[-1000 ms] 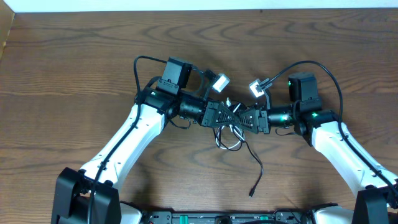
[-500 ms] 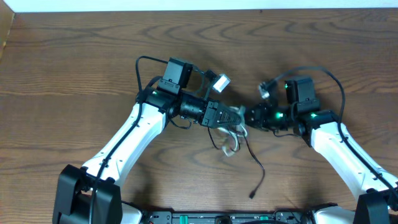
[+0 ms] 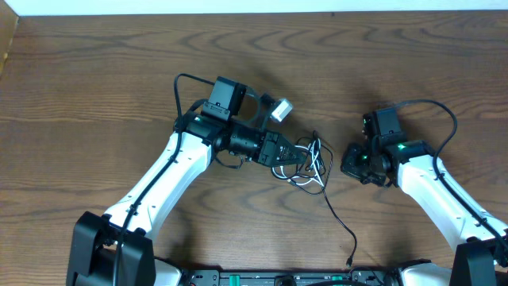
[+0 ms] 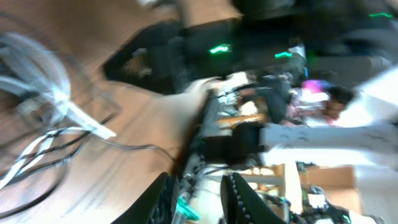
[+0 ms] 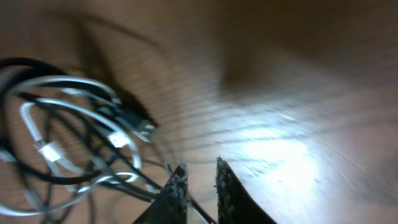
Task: Untangle cables
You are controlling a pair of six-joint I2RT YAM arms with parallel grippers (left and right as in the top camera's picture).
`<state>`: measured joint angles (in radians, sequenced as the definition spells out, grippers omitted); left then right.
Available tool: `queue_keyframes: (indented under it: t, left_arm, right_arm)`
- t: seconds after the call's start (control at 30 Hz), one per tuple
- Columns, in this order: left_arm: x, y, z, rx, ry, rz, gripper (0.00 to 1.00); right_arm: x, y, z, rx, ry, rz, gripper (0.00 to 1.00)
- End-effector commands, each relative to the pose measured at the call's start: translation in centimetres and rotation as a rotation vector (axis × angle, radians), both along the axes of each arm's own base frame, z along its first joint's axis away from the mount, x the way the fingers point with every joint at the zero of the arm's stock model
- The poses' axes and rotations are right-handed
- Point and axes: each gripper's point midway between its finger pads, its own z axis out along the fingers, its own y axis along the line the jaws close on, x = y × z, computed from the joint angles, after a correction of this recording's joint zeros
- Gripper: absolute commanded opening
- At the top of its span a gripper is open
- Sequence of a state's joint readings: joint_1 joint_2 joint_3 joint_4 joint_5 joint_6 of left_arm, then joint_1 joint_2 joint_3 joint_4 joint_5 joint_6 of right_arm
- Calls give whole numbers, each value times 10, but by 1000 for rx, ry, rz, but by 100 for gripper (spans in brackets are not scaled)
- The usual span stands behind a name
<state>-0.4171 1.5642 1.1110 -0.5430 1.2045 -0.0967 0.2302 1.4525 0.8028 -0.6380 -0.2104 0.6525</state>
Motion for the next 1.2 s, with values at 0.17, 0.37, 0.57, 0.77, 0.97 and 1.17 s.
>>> queue_keyframes:
  t: [0.17,0.37,0.57,0.77,0.97,1.17]
  left_arm:
    - [22,24,-54,392,-120,149,29]
    - [19,24,-56,409,-120,145,29]
    - [19,24,-56,411,-116,144,29]
    - [18,24,-57,412,-110,146,29]
    - [18,24,-56,411,-93,155,29]
    - [17,23,-56,411,-91,154,29]
  right_arm:
    - [19,58,35,281,-216,338,29]
    - [33,70,49,331,-310,378,38]
    - [24,71,38,261,-271,386,38]
    - [22,73,29,167,-260,365,25]
    - [24,66,22,62,-258,320,21]
    - [23,63,9,-12,-242,324,18]
